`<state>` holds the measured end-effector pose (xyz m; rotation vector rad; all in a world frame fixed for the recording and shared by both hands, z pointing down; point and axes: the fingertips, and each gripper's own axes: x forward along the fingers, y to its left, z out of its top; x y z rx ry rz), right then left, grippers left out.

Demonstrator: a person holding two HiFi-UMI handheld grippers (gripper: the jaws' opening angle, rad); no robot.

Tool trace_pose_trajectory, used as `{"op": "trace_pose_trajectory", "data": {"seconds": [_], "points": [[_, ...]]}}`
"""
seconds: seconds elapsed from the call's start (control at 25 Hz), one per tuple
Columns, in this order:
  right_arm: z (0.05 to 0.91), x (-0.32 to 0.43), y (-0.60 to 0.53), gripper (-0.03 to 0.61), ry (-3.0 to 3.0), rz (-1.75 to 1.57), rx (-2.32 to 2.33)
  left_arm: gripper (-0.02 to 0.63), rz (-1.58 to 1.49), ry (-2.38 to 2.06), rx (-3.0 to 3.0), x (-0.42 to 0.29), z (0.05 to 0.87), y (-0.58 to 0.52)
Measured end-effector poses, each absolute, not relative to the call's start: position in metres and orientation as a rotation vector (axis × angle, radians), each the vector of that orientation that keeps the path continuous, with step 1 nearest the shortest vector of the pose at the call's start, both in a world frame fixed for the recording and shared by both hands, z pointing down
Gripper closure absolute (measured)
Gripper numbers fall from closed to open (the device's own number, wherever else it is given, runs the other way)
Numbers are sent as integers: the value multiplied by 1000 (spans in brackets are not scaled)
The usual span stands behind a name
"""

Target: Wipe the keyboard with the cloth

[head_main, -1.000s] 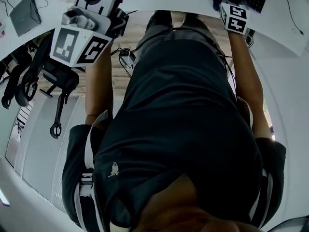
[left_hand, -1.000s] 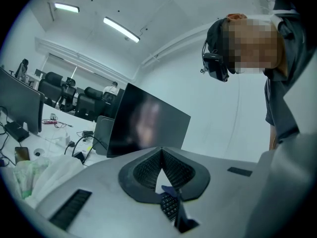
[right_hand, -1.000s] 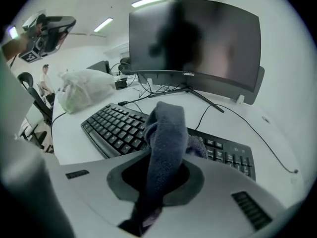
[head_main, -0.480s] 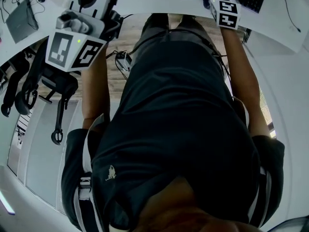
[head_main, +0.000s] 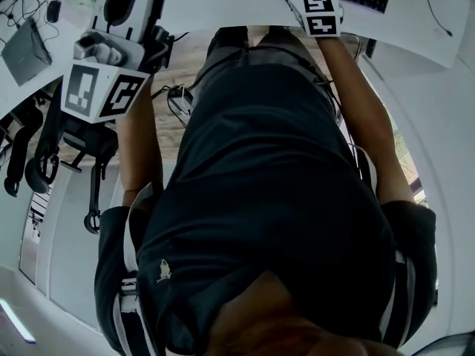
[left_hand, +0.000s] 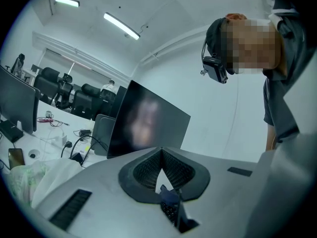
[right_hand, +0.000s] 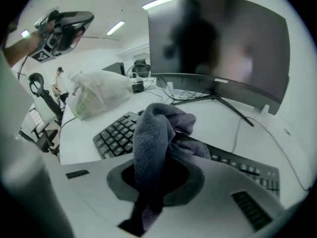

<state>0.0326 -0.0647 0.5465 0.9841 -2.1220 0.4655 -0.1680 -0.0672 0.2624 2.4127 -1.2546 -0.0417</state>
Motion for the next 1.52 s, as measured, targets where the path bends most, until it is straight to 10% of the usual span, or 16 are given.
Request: {"op": "trace_pose_trajectory", "data": {"seconds": [0.2,1.08,1.52], "points": [[546,114,-98,538,-1970,482,1250,609,-39,-1259,2403,-170,266,-69],[544,-31,-57,538,-2198,368,859,609,-44,-1238,2397,-176,271,-79],[543,20,-49,538,-2068,311,1039,609,-58,-1249,2373,-194,277,-77]]}}
